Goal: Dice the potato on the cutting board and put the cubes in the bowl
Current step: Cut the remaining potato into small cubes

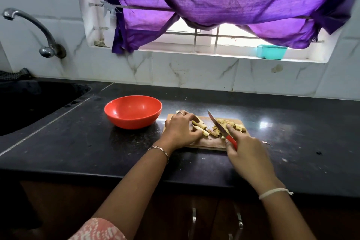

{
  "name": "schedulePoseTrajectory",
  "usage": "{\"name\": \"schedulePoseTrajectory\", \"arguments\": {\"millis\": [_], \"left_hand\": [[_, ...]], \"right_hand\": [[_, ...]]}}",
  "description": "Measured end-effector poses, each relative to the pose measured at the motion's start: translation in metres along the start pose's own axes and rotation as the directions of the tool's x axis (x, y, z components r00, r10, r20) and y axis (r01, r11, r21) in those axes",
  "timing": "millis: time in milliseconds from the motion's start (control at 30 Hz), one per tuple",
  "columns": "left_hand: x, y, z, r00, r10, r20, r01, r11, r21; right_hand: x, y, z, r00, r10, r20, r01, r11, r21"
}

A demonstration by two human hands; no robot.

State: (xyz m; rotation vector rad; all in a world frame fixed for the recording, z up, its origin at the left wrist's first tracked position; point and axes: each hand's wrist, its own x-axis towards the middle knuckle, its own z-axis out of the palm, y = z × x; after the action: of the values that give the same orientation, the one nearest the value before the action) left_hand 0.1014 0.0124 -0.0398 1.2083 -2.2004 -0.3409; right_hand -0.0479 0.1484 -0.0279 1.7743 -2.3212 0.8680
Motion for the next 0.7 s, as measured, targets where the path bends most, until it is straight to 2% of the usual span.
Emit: {"name": "schedulePoseTrajectory", "arguments": {"millis": [100, 167, 267, 400, 700], "left_hand": [[0.001, 0.01, -0.001, 0.993, 0.108, 0.048, -0.114, 0.986, 0.125], [0.003, 0.016, -0.003, 0.986, 0.125, 0.111, -0.142, 0.977, 0.156], [0.006, 0.02, -0.006, 0.98, 0.132, 0.146, -0.156, 0.973, 0.168], [0.008, 0.017, -0.011, 0.98, 0.159, 0.118, -0.177, 0.97, 0.167], [0.01, 0.005, -0.01, 0.981, 0.152, 0.123, -0.179, 0.951, 0.251]], "right_hand": [[0.001, -0.001, 0.012, 0.993, -0.004, -0.117, 0.013, 0.997, 0.074], [0.0, 0.0, 0.017, 0.989, -0.003, -0.148, 0.018, 0.995, 0.102], [0.001, 0.004, 0.023, 0.988, 0.005, -0.157, 0.019, 0.989, 0.147], [0.004, 0.012, 0.029, 0.99, 0.006, -0.143, 0.024, 0.977, 0.21], [0.005, 0.018, 0.032, 0.989, 0.017, -0.149, 0.021, 0.967, 0.254]]}}
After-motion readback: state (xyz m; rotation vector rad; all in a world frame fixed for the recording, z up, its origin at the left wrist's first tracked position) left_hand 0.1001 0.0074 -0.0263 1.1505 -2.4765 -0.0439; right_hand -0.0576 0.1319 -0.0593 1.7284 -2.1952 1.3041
